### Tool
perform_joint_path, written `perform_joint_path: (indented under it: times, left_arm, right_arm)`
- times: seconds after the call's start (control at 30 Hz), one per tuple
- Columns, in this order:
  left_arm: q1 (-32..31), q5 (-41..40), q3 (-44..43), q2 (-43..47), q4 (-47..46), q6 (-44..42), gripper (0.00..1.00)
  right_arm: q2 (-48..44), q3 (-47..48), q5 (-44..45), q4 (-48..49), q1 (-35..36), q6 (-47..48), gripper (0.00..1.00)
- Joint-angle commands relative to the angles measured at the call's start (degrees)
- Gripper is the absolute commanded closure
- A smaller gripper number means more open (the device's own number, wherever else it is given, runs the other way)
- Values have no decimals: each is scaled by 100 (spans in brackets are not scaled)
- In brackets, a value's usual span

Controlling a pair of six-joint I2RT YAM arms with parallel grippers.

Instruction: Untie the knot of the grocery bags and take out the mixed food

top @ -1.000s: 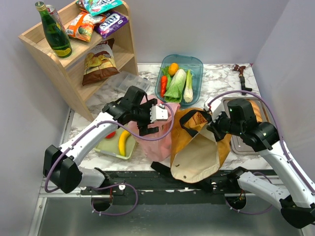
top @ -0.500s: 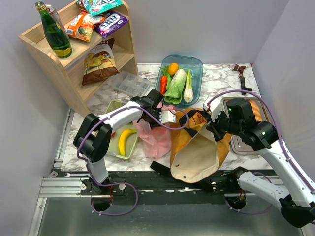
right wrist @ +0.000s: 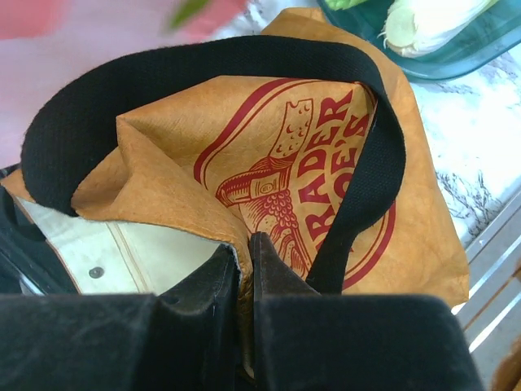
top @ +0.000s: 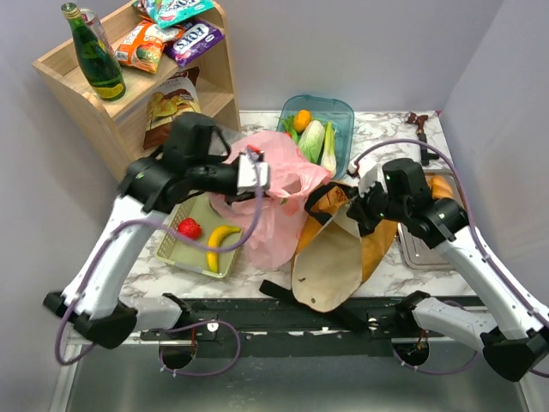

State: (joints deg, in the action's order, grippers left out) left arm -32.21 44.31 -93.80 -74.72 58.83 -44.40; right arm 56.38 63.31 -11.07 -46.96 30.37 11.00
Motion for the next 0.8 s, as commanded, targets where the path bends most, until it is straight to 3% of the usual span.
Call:
perform_joint_path:
  times: [0.0,0.17,0.27,0.5,0.63,0.77]
  left_arm:
    - [-117,1970,-824,661,845,656,100]
    - [-898,2225,-1585,740,1559,518,100]
    - [-1395,1817,-1014,845,1422,614,100]
    - [-1966,-802,1792,1239,-1996,1694,100]
    - [-2211,-3951,3027,728,-3467,1409,100]
    - [-1729,-4387,3770,962,-4244,1364,100]
  right_arm:
    - [487,521,351,704,-24,-674,99]
    - [1011,1033,331,699,-50,-981,99]
    - [1070,1120,182,608,-66,-1082,99]
    - [840,1084,-633,258,-75,-1156,99]
    - [639,931,-905,-161,-76,-722,99]
    - [492,773,-1047,-520,-75,-551,99]
